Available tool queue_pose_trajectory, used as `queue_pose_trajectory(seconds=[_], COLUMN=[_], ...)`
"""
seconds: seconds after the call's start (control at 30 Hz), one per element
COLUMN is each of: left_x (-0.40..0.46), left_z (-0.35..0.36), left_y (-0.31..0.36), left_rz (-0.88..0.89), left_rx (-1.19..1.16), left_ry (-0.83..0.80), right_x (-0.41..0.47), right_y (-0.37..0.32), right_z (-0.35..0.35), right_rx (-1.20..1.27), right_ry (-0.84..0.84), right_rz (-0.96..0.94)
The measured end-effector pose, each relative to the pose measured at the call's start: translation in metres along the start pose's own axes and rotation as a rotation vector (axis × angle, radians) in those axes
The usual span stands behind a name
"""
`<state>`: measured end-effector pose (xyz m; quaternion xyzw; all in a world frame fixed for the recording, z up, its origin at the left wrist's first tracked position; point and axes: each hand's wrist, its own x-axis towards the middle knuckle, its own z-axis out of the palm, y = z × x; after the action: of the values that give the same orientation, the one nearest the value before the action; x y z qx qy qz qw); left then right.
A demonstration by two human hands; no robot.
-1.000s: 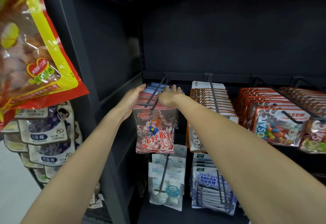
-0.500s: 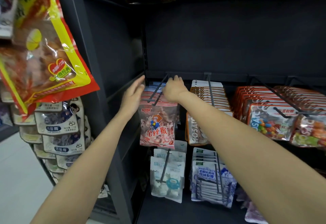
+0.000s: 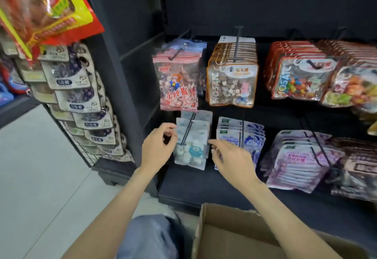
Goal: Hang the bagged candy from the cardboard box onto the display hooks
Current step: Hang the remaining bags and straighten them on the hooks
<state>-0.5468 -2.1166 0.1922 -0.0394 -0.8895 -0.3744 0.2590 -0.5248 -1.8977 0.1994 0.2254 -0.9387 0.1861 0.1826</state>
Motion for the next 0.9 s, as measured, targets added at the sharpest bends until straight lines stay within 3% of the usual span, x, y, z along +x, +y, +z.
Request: queue_pose_trajectory(seconds=[0.17,0.33,0.43,0.63,0.8,0.9], left_x=[-0.006,0.036,0.053,0.057,0.058,0.051], left_z=[0.041,0.065,0.08,0.115,0.114,0.115], left_y=[-0.052,-0.087,-0.099,-0.121,-0.122,-0.117], left_rz=[-0.162,-0.211,-0.148,0.048,0.11,0.093], left_rx=[-0.016,-0.072,-0.08,0.081,0.122,0.099], left_ry=[-0.21,-0.124,-0.128,-0.353,-0.276,-0.248], right_x=[-0.002,0.045,0.085,0.128,0.126,0.146], right_y=[0.034,0.048,0.051,0.055,0.058,0.07], right_z=[0.052,0.096,0.12,0.163,0.164,0.163], right_rx=[0.061,0.063,0.021,-0.068,0.045,-0.009], right_ry=[-0.226,-0.24,-0.205,-0.337,-0.205,-0.13], right_rz=[0.18,0.084,0.022,0.087,0.104,0.119])
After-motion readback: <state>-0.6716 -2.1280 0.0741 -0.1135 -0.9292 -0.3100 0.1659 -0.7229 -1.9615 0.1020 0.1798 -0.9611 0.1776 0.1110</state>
